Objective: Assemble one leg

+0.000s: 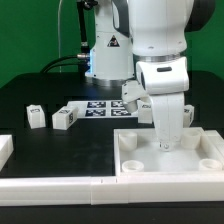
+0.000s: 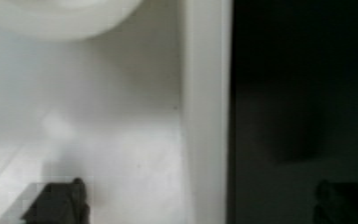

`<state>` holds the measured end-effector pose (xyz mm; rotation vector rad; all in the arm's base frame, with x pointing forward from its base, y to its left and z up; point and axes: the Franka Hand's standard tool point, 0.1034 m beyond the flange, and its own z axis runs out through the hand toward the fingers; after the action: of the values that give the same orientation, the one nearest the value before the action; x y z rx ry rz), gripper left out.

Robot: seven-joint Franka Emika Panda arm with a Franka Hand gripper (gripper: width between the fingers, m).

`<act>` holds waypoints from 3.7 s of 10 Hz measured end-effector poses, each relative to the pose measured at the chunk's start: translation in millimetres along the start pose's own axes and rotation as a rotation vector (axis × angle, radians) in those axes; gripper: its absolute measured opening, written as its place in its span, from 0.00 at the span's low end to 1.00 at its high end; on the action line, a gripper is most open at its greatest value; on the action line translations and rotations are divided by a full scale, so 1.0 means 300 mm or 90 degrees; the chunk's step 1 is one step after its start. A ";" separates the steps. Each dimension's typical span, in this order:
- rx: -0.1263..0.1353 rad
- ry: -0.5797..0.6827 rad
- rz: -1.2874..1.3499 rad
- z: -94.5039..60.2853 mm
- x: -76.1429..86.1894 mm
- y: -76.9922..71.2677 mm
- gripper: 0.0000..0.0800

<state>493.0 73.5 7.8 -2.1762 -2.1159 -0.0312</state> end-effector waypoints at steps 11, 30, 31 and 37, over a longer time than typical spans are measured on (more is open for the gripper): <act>-0.039 -0.015 0.074 -0.160 -0.015 -0.037 0.81; 0.043 0.050 1.369 -0.106 0.140 -0.149 0.81; 0.056 0.038 1.364 -0.107 0.132 -0.149 0.81; 0.301 -0.139 1.274 -0.084 0.112 -0.261 0.81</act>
Offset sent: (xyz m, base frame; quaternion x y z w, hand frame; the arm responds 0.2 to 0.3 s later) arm 0.0000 0.0000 0.0000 0.0000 0.0000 0.0000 1.0000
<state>417.3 106.6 40.6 -2.7451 0.6814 0.7056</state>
